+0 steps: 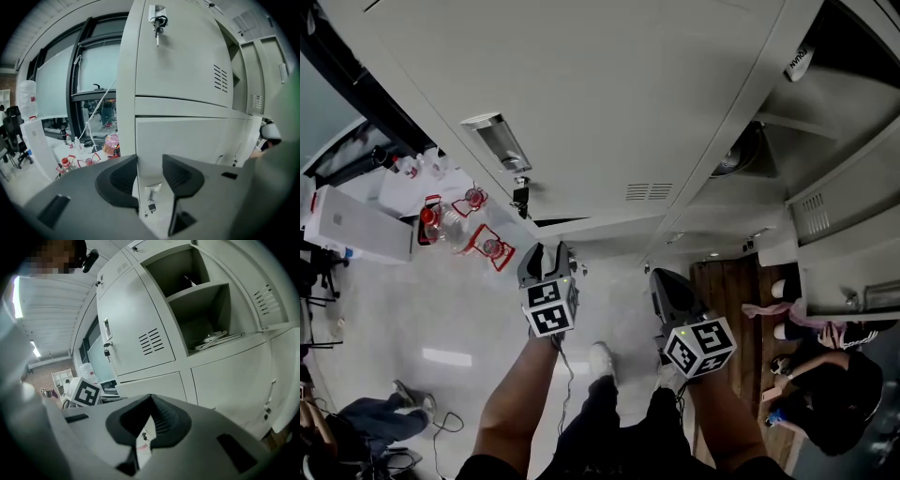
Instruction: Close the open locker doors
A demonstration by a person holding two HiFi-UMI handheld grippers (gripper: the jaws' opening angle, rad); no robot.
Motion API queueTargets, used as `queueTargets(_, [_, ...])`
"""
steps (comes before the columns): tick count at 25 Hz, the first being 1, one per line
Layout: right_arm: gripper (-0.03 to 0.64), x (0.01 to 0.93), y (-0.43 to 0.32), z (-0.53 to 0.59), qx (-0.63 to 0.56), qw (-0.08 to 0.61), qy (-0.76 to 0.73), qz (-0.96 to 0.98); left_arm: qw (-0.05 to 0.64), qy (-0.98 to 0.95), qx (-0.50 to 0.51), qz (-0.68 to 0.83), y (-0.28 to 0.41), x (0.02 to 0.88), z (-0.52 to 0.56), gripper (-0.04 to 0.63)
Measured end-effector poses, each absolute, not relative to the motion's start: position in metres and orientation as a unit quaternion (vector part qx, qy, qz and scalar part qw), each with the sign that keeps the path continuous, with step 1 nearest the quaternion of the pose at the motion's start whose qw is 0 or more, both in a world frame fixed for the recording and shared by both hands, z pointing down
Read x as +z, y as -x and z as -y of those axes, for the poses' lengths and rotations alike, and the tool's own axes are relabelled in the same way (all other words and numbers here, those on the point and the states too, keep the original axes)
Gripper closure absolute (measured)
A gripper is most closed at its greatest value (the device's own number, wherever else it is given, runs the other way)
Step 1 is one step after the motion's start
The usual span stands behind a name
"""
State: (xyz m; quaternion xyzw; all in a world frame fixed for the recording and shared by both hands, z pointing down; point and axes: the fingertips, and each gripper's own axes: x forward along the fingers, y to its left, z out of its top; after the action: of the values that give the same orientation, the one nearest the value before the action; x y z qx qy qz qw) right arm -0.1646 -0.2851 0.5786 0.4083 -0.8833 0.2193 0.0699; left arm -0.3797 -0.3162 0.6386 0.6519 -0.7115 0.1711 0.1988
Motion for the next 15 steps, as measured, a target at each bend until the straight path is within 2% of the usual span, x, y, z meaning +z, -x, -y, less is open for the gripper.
queueTargets(15, [0.617, 0.579, 0.15, 0.293, 0.226, 0.06, -0.424, 0.875, 0.229, -0.629, 0.156, 0.727, 0.387, 0.64, 0.338, 0.433])
